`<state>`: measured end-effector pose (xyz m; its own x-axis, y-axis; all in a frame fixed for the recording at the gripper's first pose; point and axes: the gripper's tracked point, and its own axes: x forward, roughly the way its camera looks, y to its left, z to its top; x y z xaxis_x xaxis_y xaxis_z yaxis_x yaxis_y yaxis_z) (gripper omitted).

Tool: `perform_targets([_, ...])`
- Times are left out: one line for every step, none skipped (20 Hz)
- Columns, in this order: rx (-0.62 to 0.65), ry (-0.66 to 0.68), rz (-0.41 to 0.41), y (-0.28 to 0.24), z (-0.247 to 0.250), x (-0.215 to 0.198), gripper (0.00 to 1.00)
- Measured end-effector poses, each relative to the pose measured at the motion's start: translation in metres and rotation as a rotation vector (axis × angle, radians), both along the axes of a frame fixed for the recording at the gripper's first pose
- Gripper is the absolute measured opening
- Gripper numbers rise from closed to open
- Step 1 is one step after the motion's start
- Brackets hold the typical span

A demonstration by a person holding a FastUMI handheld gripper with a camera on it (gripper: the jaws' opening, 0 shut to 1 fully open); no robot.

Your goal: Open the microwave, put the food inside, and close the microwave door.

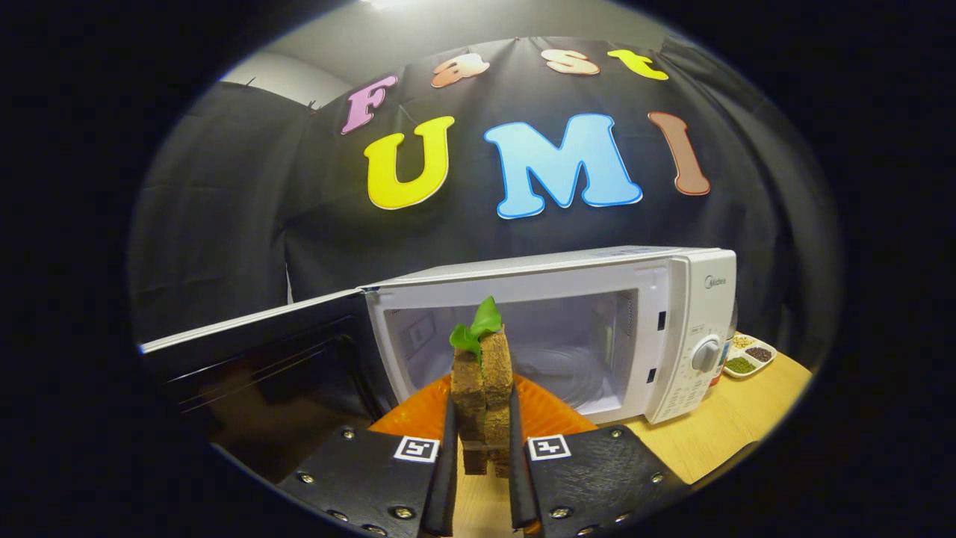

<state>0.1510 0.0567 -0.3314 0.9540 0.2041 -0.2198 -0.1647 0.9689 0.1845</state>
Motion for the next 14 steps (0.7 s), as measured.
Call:
perform_targets([0.005,-0.001,-0.007,0.001,-0.001,0.009,0.29])
perform_targets([0.022,0.009,-0.004,0.003,-0.003,0.018,0.29])
perform_targets([0.044,0.025,0.008,0.010,-0.009,0.027,0.29])
perform_targets([0.066,0.044,0.016,0.013,-0.013,0.034,0.29])
perform_targets([0.088,0.060,0.018,0.015,-0.018,0.041,0.29])
perform_targets([0.113,0.072,0.016,0.017,-0.023,0.049,0.29])
perform_targets([0.140,0.080,0.016,0.017,-0.027,0.058,0.29])
perform_targets([0.180,0.085,0.012,0.017,-0.028,0.068,0.29])
perform_targets([0.215,0.100,0.014,0.017,-0.034,0.077,0.29])
perform_targets([0.259,0.106,0.013,0.016,-0.035,0.086,0.29])
perform_targets([0.294,0.113,0.009,0.014,-0.038,0.095,0.29])
perform_targets([0.329,0.116,-0.001,0.011,-0.040,0.103,0.29])
perform_targets([0.365,0.117,-0.003,0.009,-0.040,0.109,0.29])
perform_targets([0.383,0.117,-0.014,0.006,-0.041,0.115,0.29])
